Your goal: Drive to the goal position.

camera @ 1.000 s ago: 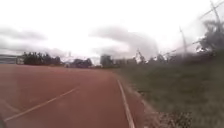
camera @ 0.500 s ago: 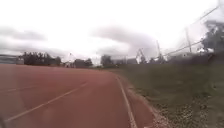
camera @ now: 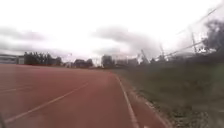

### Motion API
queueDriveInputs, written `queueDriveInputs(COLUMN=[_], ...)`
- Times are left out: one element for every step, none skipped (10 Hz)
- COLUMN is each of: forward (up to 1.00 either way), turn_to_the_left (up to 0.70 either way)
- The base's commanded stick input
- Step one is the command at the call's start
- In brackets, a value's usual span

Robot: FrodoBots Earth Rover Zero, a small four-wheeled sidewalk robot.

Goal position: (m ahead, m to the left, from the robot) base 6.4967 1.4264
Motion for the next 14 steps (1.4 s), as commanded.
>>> queueDriveInputs(forward=[0.7,0.7,0.7,0.7,0.7,0.7,0.7,0.7,0.7,0.7,0.7,0.7,0.7,0.7], turn_to_the_left=[0.0,0.0,0.0,0.0,0.0,0.0,0.0,0.0,0.0,0.0,0.0,0.0,0.0,0.0])
